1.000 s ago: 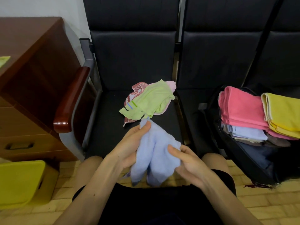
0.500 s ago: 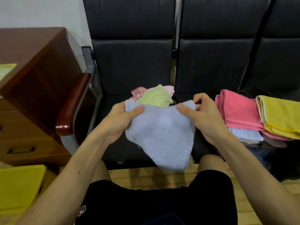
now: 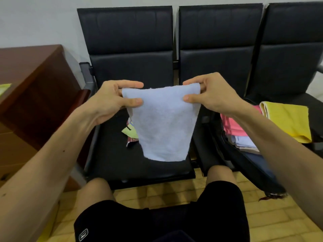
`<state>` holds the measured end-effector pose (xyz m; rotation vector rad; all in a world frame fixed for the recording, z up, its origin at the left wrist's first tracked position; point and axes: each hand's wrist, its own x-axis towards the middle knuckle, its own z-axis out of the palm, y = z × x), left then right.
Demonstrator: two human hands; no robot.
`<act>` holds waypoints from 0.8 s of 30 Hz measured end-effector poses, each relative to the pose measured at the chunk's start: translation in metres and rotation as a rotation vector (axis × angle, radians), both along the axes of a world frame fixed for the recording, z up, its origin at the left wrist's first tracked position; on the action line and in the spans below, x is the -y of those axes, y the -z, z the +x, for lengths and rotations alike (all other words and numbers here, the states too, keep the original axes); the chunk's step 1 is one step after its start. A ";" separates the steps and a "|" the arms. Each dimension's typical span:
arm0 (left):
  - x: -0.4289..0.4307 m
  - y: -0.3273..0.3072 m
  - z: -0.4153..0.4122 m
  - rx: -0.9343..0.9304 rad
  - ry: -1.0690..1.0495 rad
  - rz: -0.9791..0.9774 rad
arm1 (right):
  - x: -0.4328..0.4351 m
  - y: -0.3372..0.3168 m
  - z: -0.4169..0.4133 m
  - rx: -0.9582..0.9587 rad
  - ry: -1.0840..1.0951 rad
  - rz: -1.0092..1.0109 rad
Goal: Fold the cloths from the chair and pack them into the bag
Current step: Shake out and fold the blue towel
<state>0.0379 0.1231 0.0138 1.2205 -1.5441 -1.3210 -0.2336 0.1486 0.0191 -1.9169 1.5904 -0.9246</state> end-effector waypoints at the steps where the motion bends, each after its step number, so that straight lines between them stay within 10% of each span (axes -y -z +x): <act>1: 0.002 0.001 0.001 0.017 0.023 0.004 | 0.000 -0.001 0.000 -0.011 0.002 -0.009; 15: 0.017 0.006 -0.005 0.307 0.152 0.191 | 0.002 0.006 -0.006 0.067 0.012 0.071; 24: 0.019 0.022 -0.011 0.725 0.079 -0.170 | -0.003 0.021 -0.003 -0.313 0.053 -0.081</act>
